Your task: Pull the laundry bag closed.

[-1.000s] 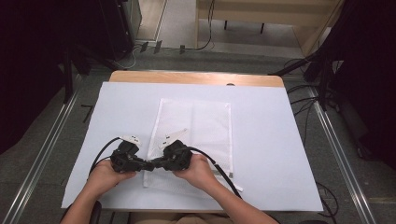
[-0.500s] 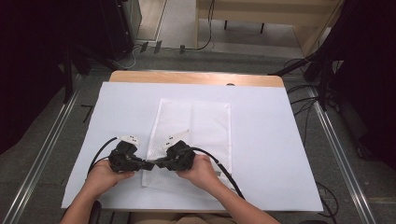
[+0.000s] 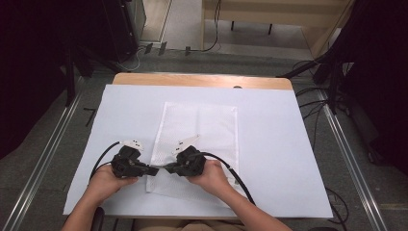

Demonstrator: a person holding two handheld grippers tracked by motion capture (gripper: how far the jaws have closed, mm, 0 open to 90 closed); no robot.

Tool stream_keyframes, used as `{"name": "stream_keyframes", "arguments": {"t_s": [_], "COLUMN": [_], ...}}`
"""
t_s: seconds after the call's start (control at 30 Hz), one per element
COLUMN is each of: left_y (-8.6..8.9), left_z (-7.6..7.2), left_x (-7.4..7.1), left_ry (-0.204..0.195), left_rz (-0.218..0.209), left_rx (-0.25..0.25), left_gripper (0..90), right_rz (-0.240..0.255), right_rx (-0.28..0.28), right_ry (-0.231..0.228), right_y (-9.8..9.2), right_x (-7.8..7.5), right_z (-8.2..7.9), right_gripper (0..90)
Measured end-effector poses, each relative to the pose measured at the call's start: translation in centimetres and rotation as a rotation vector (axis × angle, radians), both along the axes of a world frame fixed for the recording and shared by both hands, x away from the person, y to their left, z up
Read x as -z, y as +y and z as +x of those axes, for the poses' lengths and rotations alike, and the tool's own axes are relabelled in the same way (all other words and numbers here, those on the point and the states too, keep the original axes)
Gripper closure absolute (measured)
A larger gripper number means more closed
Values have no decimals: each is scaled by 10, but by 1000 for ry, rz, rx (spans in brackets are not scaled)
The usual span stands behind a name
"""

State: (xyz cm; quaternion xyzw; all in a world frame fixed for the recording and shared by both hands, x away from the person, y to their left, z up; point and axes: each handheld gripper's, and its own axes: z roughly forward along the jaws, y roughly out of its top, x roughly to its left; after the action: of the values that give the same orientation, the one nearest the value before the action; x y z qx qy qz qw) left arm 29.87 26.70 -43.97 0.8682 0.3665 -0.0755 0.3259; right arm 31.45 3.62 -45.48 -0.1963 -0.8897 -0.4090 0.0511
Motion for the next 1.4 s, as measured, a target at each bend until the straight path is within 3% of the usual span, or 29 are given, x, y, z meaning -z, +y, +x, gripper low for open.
{"name": "stream_keyframes", "arguments": {"t_s": [0.33, 0.8, 1.4], "left_y": [2, 3, 5], "left_z": [-2, -2, -1], "left_x": [-1, -2, -2], "left_ry": [-25, -27, -21], "left_rz": [-6, -19, -19], "left_rx": [2, 16, -1], "left_gripper": [876, 875, 874], "right_rz": [-13, -14, -29], "right_rx": [10, 19, 32], "right_ry": [-8, 5, -1], "right_y": [-7, -17, -29], "right_x": [2, 4, 5], "right_z": [1, 1, 1], "right_gripper": [879, 878, 878]}}
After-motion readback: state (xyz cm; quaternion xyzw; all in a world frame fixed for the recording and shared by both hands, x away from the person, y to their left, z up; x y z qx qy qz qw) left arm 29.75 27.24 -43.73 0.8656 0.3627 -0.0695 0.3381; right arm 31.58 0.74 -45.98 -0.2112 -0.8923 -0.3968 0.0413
